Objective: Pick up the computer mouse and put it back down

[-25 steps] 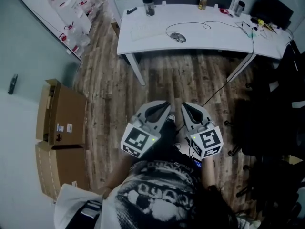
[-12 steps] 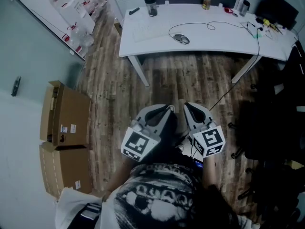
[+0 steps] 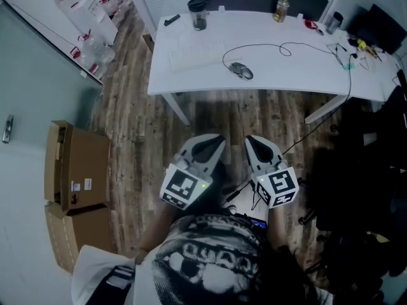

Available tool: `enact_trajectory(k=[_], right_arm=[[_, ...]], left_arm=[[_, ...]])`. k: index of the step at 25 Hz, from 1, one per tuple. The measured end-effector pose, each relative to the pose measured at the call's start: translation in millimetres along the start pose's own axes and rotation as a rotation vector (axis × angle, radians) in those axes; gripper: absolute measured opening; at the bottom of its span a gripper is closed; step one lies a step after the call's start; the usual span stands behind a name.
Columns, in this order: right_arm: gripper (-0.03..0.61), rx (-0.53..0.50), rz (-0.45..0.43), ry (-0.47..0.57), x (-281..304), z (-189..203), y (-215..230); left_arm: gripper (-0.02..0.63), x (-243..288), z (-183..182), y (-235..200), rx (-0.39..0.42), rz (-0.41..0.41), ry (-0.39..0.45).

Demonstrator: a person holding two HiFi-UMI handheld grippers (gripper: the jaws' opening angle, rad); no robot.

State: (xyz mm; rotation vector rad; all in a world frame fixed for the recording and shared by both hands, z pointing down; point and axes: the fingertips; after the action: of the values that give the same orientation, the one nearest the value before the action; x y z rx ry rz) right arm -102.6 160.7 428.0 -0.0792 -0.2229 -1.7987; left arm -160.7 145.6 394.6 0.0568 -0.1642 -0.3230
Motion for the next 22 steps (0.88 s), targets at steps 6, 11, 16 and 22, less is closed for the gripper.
enact_trajectory(k=[6, 11, 16, 22], right_arm=[[-0.006, 0.026, 0.024, -0.035, 76, -12, 46], [-0.006, 0.041, 0.041, -0.077, 127, -12, 74], [-0.006, 0.048, 0.059, -0.095, 169, -17, 91], [-0.006, 0.061, 0.064, -0.142, 194, -8, 94]], left_arm=[[0.015, 55, 5, -83, -0.021, 0.019, -0.029], [0.015, 89, 14, -135, -0.032, 0.036, -0.050], [0.015, 113, 16, -179, -0.041, 0.048, -0.034], [0.015, 131, 14, -210, -0.035, 0.071, -0.027]])
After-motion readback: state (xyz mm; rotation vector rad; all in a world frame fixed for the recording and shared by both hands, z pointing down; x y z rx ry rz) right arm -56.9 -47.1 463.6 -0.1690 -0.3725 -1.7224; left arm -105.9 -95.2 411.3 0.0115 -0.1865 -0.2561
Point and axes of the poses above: the fingertips, and each gripper's own axes: x forward along the fingers, y to its right, z out of its underside, and after that the axes turned 4 degrees about y, right-handed
